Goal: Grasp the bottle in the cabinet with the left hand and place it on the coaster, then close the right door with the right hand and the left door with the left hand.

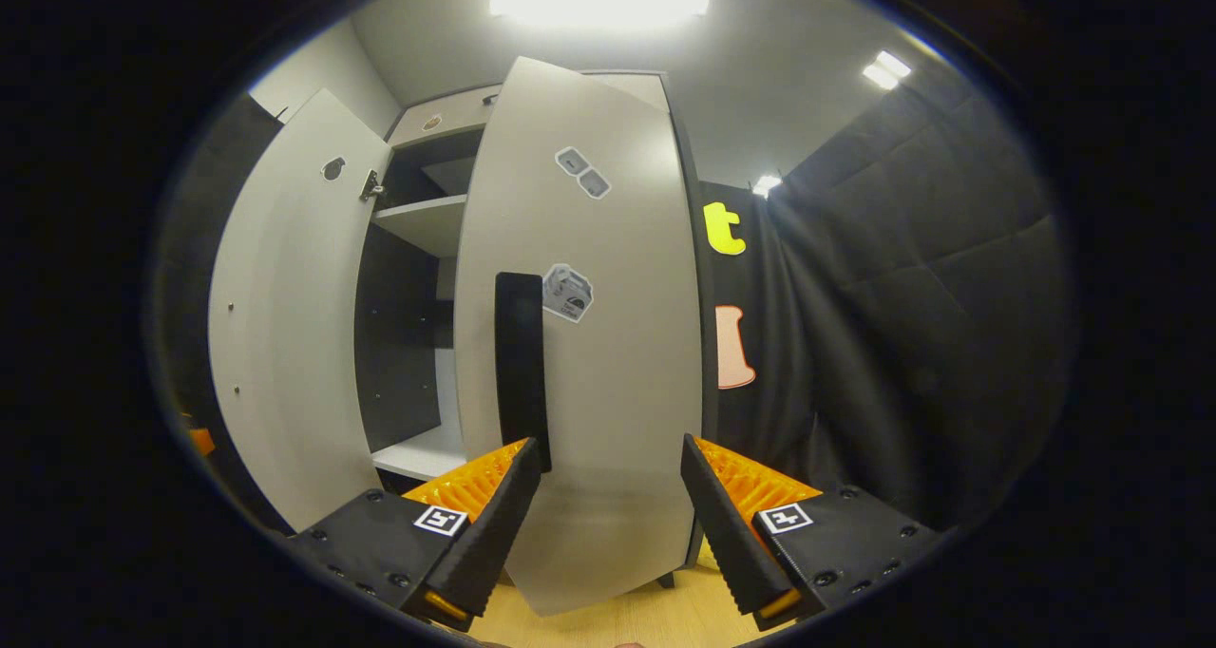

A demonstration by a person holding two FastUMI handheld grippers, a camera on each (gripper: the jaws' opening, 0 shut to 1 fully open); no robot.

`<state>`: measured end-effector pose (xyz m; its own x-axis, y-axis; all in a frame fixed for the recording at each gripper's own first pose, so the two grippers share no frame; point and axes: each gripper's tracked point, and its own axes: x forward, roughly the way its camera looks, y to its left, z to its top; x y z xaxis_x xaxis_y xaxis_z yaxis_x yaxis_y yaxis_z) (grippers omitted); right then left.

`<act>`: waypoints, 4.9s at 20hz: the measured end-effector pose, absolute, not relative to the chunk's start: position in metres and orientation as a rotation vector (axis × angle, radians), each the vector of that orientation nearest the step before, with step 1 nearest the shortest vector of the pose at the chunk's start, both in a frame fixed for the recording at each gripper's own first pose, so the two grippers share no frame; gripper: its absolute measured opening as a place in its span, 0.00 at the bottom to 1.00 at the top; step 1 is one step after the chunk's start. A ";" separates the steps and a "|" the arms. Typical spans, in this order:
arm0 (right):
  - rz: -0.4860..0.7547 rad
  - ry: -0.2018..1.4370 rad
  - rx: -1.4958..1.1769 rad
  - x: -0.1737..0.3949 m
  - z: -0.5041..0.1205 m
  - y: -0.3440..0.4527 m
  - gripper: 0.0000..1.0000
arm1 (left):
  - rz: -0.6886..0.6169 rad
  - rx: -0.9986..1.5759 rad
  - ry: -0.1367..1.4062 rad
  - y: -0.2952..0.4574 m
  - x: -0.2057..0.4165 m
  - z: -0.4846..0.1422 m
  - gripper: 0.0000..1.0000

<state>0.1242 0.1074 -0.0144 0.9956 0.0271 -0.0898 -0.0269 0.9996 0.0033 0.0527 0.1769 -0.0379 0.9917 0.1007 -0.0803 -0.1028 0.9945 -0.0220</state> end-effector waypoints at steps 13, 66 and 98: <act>-0.041 0.142 -0.021 0.096 -0.033 0.030 0.92 | 0.184 -0.004 -0.031 0.187 0.142 0.050 0.98; 0.088 0.060 0.048 0.008 0.061 -0.004 0.95 | -0.015 0.064 -0.041 0.047 0.023 0.078 0.92; 0.057 0.067 0.015 -0.052 0.059 0.027 0.95 | 0.052 0.125 -0.044 0.118 -0.055 0.083 0.92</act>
<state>-0.0524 0.0269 0.0592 0.9962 0.0569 -0.0662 -0.0559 0.9983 0.0170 -0.0546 0.1183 0.0828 0.9977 0.0487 0.0476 -0.0543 0.9908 0.1238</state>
